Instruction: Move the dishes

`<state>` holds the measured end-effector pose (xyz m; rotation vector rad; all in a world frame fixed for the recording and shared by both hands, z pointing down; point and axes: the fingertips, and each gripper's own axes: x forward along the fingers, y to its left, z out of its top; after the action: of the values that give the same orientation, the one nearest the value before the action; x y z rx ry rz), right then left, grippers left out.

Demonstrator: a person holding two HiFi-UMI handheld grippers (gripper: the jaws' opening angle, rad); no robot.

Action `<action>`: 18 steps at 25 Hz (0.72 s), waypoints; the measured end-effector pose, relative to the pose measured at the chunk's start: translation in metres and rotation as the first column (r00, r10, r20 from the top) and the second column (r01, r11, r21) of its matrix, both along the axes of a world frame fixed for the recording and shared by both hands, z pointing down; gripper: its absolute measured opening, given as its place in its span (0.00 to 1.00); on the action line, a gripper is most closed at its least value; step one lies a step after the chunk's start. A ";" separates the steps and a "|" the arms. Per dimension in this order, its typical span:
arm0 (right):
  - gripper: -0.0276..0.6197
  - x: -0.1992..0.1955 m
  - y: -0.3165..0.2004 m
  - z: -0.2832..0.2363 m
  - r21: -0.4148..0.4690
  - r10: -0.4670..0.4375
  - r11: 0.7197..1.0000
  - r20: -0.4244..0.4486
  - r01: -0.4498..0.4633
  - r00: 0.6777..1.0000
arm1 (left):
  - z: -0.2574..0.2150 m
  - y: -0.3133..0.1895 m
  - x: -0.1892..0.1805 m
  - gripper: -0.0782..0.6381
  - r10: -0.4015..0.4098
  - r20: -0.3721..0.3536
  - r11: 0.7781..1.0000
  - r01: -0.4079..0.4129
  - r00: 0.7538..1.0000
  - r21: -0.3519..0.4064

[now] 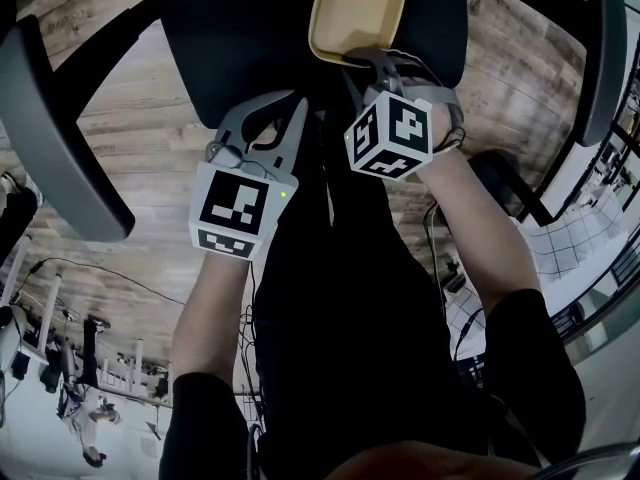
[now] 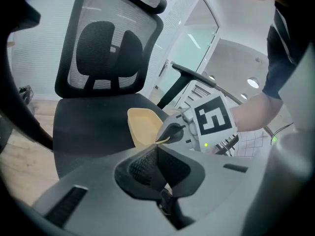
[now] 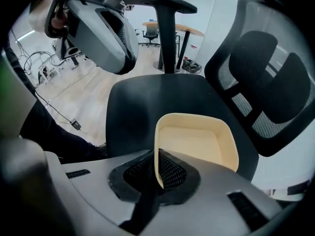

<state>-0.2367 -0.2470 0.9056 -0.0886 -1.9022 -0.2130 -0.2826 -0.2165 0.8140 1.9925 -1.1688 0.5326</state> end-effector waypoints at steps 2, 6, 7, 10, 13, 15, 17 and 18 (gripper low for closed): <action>0.09 -0.003 0.003 -0.022 -0.002 0.010 1.000 0.011 -0.010 1.000 | -0.017 0.000 -0.004 0.12 0.008 0.010 1.000 -0.008 1.000 0.007; 0.09 0.008 0.012 -0.083 0.001 0.035 0.999 0.021 -0.035 0.999 | -0.072 0.002 -0.003 0.12 0.018 0.037 0.999 -0.019 0.999 0.030; 0.09 0.013 0.015 -0.102 -0.002 0.044 0.999 0.023 -0.044 0.999 | -0.090 0.003 -0.002 0.12 0.017 0.045 0.999 -0.019 0.999 0.039; 0.09 0.025 0.030 -0.168 -0.018 0.086 0.996 0.043 -0.086 0.995 | -0.148 0.010 0.006 0.12 0.020 0.044 0.998 -0.022 0.999 0.058; 0.09 0.034 0.041 -0.226 -0.011 0.135 0.991 0.070 -0.135 0.988 | -0.196 0.016 0.016 0.12 0.071 0.045 0.994 -0.075 0.996 0.078; 0.09 0.043 0.045 -0.257 0.007 0.167 0.986 0.084 -0.168 0.982 | -0.225 0.020 0.029 0.12 0.127 0.052 0.987 -0.131 0.991 0.097; 0.09 0.059 0.051 -0.286 0.018 0.210 0.977 0.105 -0.213 0.972 | -0.255 0.024 0.046 0.12 0.180 0.061 0.974 -0.186 0.982 0.127; 0.09 0.069 0.054 -0.300 0.018 0.237 0.970 0.118 -0.241 0.964 | -0.269 0.027 0.056 0.12 0.205 0.066 0.967 -0.212 0.977 0.143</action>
<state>-0.1680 -0.1932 0.6057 0.1787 -2.0033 -0.0856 -0.2266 -0.1899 0.5453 2.2590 -1.0611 0.6204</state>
